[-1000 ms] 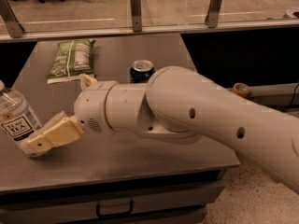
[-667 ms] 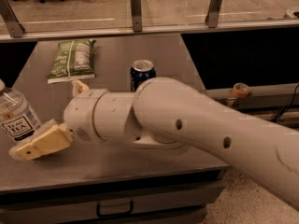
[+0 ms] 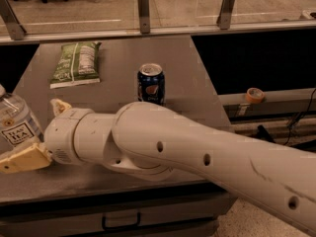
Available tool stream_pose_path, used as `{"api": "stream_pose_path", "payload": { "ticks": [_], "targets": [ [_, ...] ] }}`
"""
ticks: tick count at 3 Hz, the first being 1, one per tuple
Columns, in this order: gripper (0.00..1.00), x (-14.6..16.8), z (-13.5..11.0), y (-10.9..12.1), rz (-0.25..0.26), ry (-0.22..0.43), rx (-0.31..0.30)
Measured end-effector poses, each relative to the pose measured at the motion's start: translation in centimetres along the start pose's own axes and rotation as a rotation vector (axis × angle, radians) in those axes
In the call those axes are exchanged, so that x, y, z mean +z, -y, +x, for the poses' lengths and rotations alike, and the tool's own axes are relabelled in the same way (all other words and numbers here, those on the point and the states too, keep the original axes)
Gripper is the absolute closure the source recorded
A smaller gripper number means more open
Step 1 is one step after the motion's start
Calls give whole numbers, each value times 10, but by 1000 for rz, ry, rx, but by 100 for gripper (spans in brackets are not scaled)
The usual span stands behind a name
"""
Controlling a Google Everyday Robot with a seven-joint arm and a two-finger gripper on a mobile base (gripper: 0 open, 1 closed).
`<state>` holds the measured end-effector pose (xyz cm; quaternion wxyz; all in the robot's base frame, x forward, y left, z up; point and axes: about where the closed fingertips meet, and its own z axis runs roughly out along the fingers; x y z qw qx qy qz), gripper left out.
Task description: Move blue plastic bottle near green jalapeno chip bag
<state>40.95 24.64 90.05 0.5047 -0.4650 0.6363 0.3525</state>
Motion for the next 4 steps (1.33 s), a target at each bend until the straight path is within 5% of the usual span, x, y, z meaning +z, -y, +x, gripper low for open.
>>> {"api": "stream_pose_path", "payload": {
  "ticks": [2, 3, 4],
  "targets": [
    [63, 30, 4, 1, -22, 41, 9],
    [86, 27, 14, 37, 45, 64, 24],
    [100, 26, 14, 44, 58, 68, 24]
  ]
}}
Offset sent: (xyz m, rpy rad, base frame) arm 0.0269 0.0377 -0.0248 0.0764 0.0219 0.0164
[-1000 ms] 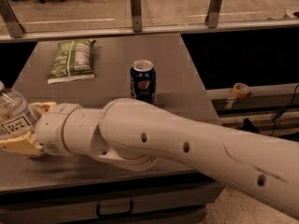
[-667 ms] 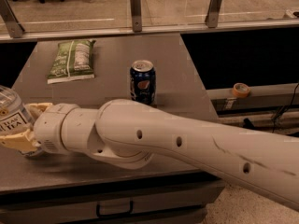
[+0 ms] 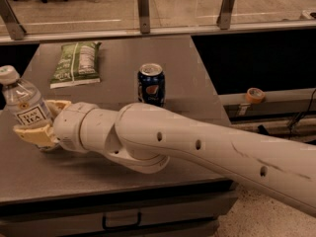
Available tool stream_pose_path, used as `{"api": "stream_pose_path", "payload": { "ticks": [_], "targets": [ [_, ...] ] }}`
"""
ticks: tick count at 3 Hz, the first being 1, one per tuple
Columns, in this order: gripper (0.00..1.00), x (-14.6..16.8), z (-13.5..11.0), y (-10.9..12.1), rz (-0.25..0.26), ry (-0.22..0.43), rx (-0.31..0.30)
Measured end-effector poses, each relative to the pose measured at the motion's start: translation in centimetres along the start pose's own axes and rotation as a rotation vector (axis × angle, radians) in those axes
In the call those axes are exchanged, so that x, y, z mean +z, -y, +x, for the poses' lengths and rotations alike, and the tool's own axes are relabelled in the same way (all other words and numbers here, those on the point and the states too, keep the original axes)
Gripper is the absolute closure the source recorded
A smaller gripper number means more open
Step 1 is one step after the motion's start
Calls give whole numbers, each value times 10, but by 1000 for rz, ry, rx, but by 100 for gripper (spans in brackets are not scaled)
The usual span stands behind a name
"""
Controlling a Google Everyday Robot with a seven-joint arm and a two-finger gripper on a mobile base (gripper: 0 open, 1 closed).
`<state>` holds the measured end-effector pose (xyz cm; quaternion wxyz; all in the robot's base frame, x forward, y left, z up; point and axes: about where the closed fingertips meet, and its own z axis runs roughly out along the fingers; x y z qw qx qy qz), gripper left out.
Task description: Move blue plastic bottle near green jalapeno chip bag
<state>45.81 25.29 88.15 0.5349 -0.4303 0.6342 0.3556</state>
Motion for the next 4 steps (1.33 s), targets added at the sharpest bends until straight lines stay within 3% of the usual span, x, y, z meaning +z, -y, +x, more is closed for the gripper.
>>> {"api": "stream_pose_path", "payload": {
  "ticks": [1, 2, 3, 4],
  "targets": [
    [100, 0, 0, 0, 0, 0, 0],
    [100, -7, -3, 52, 83, 12, -22],
    [100, -20, -13, 119, 193, 31, -58],
    [100, -19, -11, 157, 241, 41, -53]
  ]
}}
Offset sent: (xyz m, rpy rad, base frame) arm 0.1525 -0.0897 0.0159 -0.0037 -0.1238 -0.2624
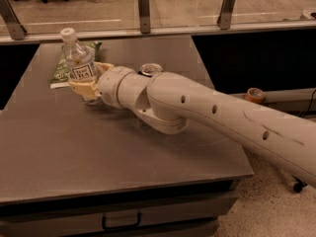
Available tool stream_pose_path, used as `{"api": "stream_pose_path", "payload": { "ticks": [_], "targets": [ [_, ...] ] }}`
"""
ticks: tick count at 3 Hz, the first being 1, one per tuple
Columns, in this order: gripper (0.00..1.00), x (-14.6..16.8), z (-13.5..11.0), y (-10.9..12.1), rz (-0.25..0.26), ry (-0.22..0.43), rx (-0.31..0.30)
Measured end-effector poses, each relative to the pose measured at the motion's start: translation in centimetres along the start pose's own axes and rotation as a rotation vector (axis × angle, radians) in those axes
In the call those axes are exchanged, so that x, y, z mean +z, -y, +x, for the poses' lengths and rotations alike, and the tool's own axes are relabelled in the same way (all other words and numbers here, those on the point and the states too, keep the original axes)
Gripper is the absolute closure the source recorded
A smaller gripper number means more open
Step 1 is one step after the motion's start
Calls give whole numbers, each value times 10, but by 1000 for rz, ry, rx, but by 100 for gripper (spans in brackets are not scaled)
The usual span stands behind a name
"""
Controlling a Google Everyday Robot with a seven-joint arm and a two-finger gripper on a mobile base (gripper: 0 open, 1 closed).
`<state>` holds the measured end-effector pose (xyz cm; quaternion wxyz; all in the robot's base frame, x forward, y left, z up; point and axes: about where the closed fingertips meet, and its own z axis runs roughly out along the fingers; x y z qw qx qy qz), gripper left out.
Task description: Move blue plastic bottle near green jalapeno chip bag
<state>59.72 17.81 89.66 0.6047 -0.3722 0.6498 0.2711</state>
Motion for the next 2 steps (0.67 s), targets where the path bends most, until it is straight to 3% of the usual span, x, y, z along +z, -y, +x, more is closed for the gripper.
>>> {"api": "stream_pose_path", "payload": {
  "ticks": [2],
  "targets": [
    [59, 26, 8, 26, 4, 18, 30]
  ]
}}
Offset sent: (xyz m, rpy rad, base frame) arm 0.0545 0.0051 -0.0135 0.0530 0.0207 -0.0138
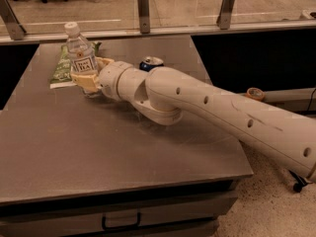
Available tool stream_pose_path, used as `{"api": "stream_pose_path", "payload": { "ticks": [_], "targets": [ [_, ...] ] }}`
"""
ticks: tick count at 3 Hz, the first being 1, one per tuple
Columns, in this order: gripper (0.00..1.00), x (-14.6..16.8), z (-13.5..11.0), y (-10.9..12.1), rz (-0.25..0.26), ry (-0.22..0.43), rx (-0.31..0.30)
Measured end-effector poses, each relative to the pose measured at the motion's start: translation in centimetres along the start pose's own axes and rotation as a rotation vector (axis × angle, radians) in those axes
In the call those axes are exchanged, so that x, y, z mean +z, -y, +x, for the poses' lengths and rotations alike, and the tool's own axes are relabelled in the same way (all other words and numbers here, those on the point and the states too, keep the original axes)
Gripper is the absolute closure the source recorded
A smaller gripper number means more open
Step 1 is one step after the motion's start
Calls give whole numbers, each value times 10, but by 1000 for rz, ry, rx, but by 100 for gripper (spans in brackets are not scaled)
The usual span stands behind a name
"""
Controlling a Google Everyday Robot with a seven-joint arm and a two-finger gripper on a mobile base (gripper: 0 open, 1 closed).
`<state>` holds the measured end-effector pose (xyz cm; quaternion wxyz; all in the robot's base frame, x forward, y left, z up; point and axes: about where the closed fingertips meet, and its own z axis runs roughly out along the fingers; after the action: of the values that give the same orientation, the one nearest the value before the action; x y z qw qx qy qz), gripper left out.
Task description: Move blue plastic bottle near green jalapeno chip bag
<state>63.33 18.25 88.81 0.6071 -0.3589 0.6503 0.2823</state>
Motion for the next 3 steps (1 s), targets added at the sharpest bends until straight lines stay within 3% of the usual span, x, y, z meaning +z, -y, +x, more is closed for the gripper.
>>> {"api": "stream_pose_path", "payload": {
  "ticks": [2, 3],
  "targets": [
    [12, -2, -2, -1, 20, -4, 22],
    [0, -13, -4, -14, 26, -18, 33]
  ]
}}
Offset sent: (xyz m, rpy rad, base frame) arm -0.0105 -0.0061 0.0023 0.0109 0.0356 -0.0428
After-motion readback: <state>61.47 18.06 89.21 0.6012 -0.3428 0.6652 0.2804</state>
